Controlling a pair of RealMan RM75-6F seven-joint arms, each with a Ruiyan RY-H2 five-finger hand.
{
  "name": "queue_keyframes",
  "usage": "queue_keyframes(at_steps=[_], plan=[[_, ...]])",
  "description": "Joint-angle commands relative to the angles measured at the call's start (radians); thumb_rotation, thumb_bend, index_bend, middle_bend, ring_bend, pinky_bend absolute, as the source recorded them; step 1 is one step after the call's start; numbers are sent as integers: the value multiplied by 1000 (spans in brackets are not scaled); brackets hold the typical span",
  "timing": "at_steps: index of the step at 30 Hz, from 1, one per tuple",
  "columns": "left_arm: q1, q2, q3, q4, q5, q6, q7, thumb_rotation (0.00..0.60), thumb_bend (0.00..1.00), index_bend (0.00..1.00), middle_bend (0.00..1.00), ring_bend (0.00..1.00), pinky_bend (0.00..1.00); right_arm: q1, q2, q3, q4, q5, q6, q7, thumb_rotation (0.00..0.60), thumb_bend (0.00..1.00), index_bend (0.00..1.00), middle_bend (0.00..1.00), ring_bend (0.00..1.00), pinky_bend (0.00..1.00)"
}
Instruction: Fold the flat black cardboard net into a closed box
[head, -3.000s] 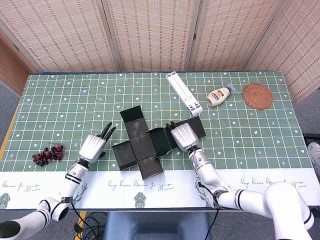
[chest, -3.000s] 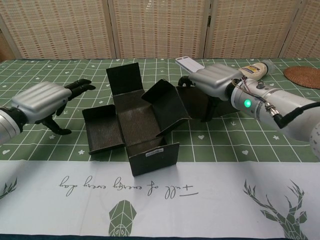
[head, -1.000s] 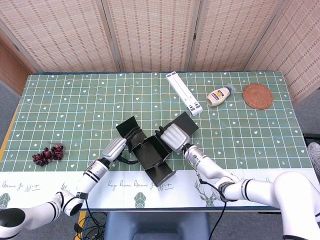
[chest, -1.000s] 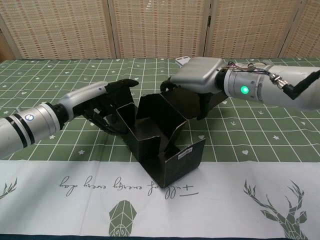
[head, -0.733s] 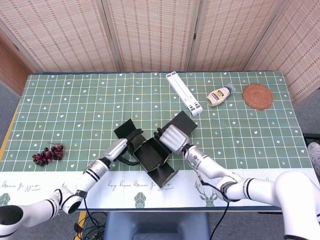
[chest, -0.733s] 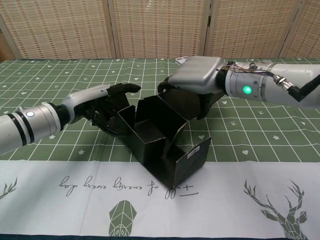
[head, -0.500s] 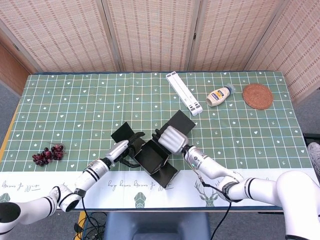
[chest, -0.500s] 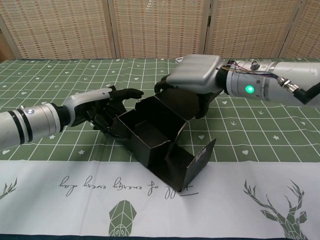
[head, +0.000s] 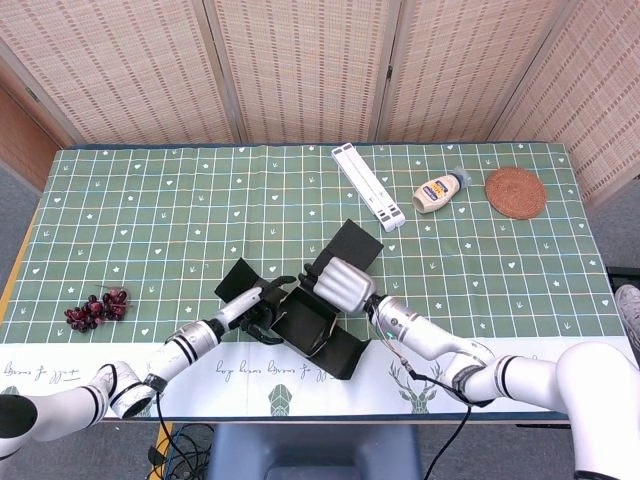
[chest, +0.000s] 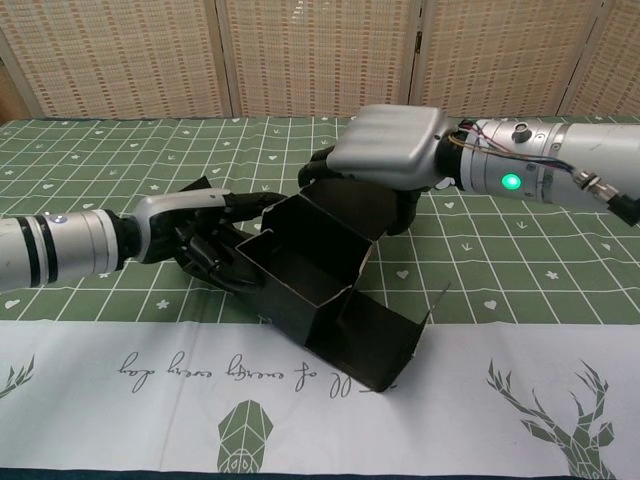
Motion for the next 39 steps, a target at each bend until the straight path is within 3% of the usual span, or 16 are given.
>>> queue_keyframes(at_steps=[1, 16, 27, 30, 34, 39], plan=[[-14, 7, 16, -3, 13, -8, -41, 600, 145, 28, 0, 576, 876, 0, 1, -3, 6, -25, 10, 13, 600, 418, 307, 417, 834, 1000], [-65, 12, 73, 8, 54, -23, -201, 600, 145, 90, 58, 586, 874, 5, 13, -12, 20, -111, 17, 38, 600, 428, 309, 419, 837, 1000], [-88, 11, 98, 20, 61, -20, -275, 600, 145, 177, 166, 595, 874, 5, 20, -5, 10, -137, 16, 46, 600, 434, 308, 399, 837, 1000], [-93, 9, 103, 24, 60, -21, -285, 600, 145, 192, 175, 598, 874, 6, 24, 2, -3, -134, 11, 48, 600, 436, 238, 329, 833, 1000], [-98, 8, 108, 30, 57, -25, -286, 600, 145, 197, 175, 598, 874, 5, 32, 7, -20, -125, 0, 41, 600, 437, 24, 216, 804, 1000], [-101, 7, 111, 30, 50, -29, -283, 600, 145, 198, 175, 598, 875, 1, 45, 14, -48, -108, -13, 24, 600, 380, 0, 117, 777, 1000]])
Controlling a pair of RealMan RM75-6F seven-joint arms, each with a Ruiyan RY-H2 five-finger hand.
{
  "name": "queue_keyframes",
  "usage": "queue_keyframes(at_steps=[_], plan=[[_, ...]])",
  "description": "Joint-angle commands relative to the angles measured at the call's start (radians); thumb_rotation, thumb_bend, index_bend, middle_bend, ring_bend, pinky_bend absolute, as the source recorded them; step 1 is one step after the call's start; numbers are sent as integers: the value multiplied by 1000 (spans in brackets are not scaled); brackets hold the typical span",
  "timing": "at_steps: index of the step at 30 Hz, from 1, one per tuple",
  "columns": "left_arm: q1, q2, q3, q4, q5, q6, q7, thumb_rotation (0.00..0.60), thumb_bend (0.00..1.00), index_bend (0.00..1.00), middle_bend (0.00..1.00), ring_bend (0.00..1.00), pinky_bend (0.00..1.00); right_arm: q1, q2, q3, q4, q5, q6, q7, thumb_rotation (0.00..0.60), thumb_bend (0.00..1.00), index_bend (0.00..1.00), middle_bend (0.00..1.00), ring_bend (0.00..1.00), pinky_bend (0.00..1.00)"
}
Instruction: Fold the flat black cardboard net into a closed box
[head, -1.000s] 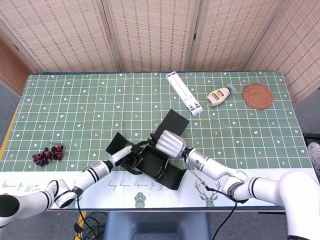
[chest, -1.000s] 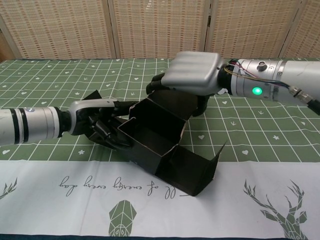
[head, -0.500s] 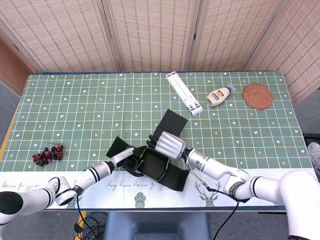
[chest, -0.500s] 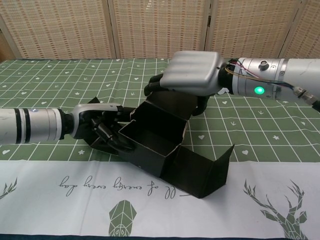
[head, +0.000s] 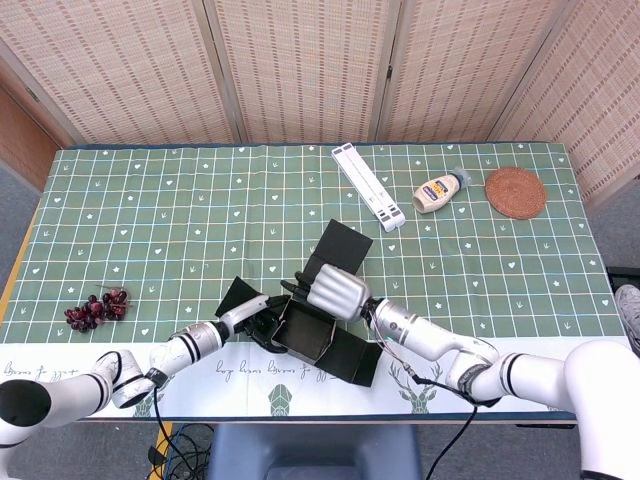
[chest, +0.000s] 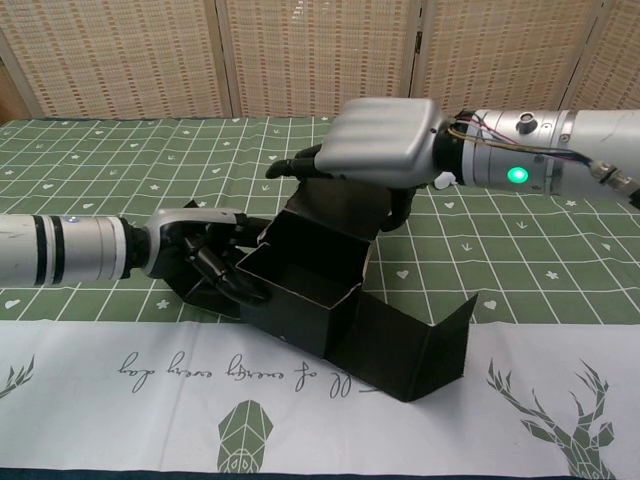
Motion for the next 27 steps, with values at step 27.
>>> queue_keyframes(at_steps=[27], plan=[[13, 65, 9, -44, -36, -3, -133, 600, 145, 232, 200, 598, 875, -175, 121, 9, -190, 27, 199, 239, 600, 212, 0, 54, 740, 1000]])
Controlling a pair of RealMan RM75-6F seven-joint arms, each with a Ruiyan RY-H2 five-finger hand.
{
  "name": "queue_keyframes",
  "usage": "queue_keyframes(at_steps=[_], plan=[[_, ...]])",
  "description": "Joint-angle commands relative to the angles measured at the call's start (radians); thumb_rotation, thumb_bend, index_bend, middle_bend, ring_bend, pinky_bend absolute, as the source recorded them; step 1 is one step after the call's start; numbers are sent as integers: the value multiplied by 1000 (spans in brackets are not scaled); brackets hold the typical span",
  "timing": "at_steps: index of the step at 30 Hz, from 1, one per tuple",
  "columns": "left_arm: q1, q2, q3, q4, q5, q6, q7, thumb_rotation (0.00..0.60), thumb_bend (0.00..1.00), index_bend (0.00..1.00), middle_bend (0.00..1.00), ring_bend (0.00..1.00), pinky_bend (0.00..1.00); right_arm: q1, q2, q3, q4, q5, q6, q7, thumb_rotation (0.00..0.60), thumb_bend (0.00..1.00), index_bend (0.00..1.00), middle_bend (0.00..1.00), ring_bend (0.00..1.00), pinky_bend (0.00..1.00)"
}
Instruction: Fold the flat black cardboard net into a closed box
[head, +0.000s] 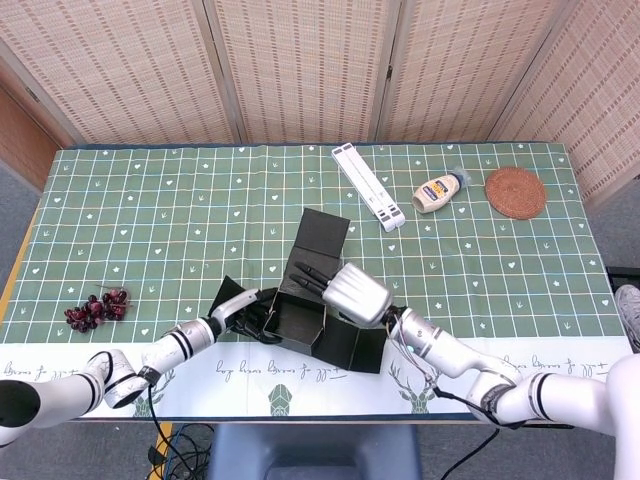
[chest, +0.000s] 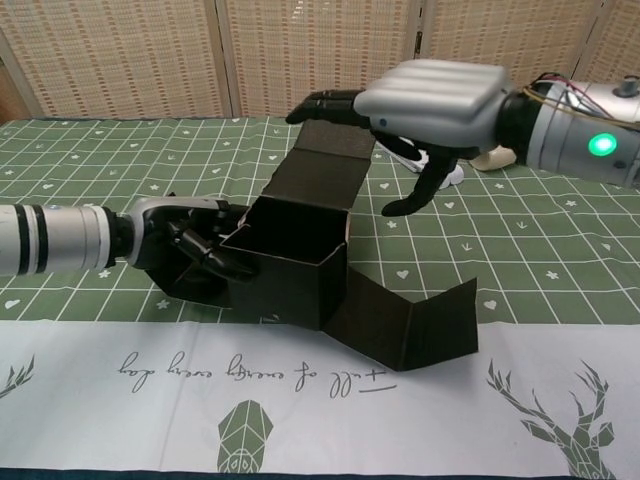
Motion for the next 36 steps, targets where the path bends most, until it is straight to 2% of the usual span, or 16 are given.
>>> queue_keyframes(at_steps=[1, 7, 12, 21, 24, 30, 36], plan=[[1, 23, 12, -15, 12, 4, -61, 600, 145, 232, 201, 598, 874, -46, 24, -1, -15, 17, 40, 21, 600, 213, 0, 57, 740, 1000], [-3, 61, 37, -19, 54, 47, -217, 600, 145, 231, 203, 598, 874, -108, 35, 6, -20, 27, 112, 79, 600, 214, 0, 64, 740, 1000], [-4, 86, 47, -4, 62, 70, -290, 600, 145, 231, 203, 598, 875, -164, 55, 10, -32, 1, 204, 136, 600, 214, 0, 79, 740, 1000], [-18, 150, 62, -16, 71, 89, -459, 600, 145, 231, 203, 598, 875, -275, 42, -17, 11, -79, 374, 249, 600, 214, 0, 112, 741, 1000], [-26, 166, 68, -15, 82, 105, -547, 600, 145, 228, 203, 598, 875, -299, 16, -19, 38, -104, 418, 280, 600, 200, 0, 122, 743, 1000], [-53, 191, 84, -8, 105, 112, -645, 600, 145, 223, 203, 598, 875, -329, -75, -2, 112, -104, 458, 268, 600, 18, 0, 88, 743, 1000], [-73, 219, 91, -26, 109, 117, -716, 600, 145, 223, 203, 598, 875, -335, -184, 34, 177, -90, 481, 247, 600, 0, 0, 19, 730, 1000]])
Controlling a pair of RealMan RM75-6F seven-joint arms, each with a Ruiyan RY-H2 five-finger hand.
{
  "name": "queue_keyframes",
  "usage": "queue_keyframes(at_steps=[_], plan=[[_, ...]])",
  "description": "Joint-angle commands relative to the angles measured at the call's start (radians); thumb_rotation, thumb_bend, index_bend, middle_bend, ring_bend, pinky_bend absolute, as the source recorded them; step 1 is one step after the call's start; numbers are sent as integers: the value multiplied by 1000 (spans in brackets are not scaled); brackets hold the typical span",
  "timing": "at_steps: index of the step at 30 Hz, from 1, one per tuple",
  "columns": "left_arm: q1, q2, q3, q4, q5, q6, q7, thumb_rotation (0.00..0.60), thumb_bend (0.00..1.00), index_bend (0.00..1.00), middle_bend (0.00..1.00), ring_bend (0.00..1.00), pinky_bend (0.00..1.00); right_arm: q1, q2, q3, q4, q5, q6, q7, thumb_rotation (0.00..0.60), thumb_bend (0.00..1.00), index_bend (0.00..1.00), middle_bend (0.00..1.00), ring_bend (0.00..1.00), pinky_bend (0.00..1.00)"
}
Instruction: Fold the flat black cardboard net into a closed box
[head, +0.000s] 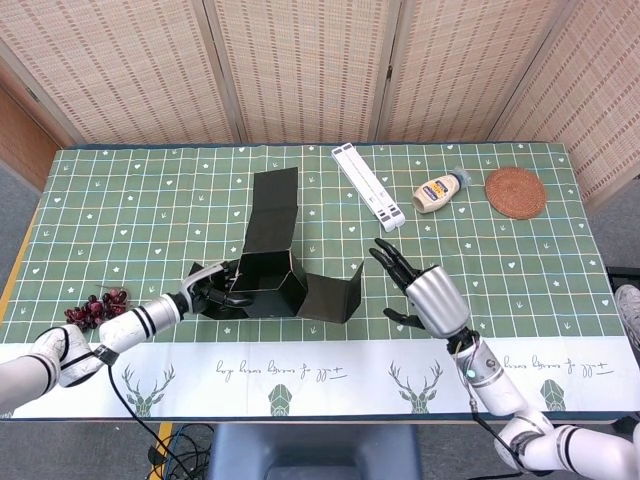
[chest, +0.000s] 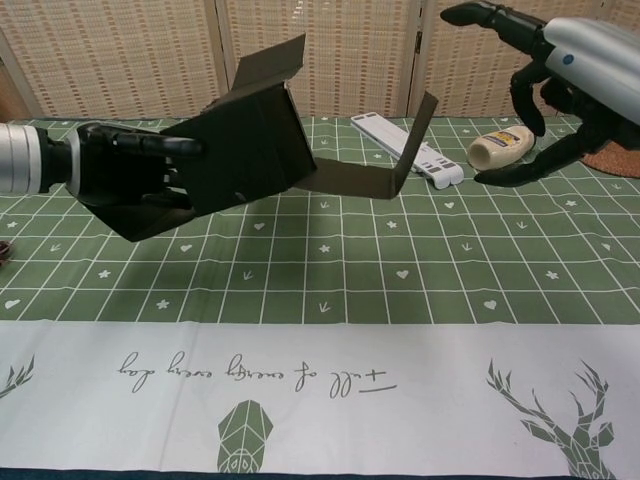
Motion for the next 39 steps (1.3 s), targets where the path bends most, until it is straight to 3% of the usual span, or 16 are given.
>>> queue_keyframes(at_steps=[1, 9, 15, 21, 31, 39], plan=[[-13, 19, 5, -15, 0, 3, -41, 600, 145, 223, 203, 598, 875, -2, -72, 27, 55, 7, 16, -11, 600, 0, 0, 10, 725, 1000], [-31, 46, 24, -30, 19, 21, -125, 600, 145, 220, 203, 598, 875, 33, -235, 77, 230, -13, 58, 19, 600, 0, 0, 0, 707, 1000], [-40, 53, 41, -24, 39, 37, -120, 600, 145, 219, 203, 598, 875, 88, -351, 124, 365, -46, 115, 49, 600, 0, 0, 0, 697, 1000], [-36, 43, 50, -13, 49, 32, 43, 600, 145, 219, 203, 597, 875, 124, -366, 141, 395, -72, 141, 60, 600, 0, 0, 0, 697, 1000], [-22, 11, 8, -52, -7, -4, 332, 600, 145, 220, 203, 597, 874, 155, -339, 120, 370, -81, 83, 13, 600, 0, 0, 32, 697, 1000], [-19, -7, -11, -74, -49, -60, 463, 600, 146, 220, 203, 597, 874, 172, -328, 103, 364, -92, 57, 2, 600, 0, 0, 48, 697, 1000]])
